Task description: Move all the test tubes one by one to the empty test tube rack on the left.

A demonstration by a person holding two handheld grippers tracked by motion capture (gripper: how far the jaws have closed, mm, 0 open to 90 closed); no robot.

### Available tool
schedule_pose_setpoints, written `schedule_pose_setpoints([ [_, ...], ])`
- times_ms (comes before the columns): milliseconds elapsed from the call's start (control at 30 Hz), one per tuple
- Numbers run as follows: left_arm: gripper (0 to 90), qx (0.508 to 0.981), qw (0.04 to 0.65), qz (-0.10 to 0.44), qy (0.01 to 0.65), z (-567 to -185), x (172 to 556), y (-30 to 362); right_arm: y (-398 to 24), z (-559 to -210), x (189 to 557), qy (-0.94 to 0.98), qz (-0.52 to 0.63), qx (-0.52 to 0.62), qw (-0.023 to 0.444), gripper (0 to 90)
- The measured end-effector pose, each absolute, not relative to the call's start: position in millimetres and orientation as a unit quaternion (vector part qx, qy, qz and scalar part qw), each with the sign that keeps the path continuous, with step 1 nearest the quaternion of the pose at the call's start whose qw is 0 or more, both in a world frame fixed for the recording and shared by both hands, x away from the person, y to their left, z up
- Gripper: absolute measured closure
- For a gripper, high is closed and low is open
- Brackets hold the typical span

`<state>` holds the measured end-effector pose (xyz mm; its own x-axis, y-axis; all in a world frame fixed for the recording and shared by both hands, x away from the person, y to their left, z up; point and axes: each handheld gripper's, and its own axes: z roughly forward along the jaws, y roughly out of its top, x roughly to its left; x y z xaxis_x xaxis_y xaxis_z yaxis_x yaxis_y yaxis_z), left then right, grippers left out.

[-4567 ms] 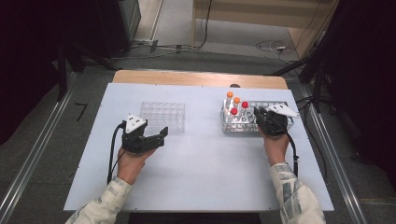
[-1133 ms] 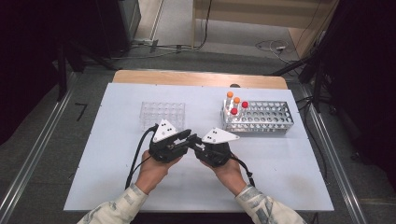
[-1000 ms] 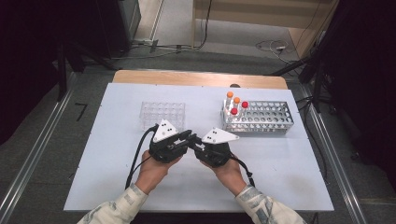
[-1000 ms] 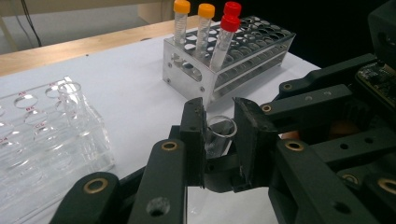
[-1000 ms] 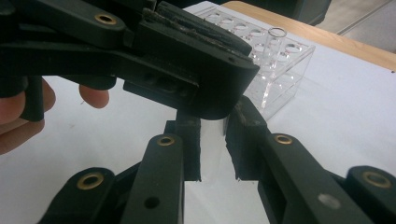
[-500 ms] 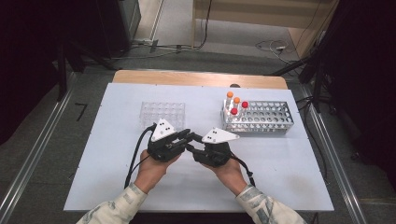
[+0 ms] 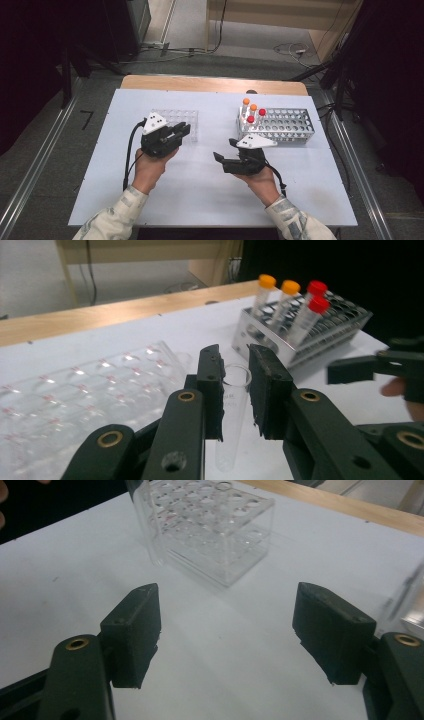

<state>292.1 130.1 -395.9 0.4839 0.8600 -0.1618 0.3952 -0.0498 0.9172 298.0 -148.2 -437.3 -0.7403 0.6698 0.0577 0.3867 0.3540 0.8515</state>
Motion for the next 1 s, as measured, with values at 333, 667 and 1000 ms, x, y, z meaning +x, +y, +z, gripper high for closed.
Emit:
schedule_pose_setpoints([
  [333,76.6,0.681,0.499,0.249,0.474,-380.3,322.2,138.4,-177.2,-438.2,303.4,0.798,0.459,0.355,0.160,24.0],
  [667,76.5,0.673,0.487,0.272,0.485,-380.3,347.0,136.5,-179.4,-438.9,305.6,0.796,0.458,0.360,0.160,24.0],
  [1000,76.5,0.687,0.466,0.290,0.476,-396.0,350.3,123.0,-181.0,-438.7,306.1,0.794,0.460,0.364,0.159,24.0],
])
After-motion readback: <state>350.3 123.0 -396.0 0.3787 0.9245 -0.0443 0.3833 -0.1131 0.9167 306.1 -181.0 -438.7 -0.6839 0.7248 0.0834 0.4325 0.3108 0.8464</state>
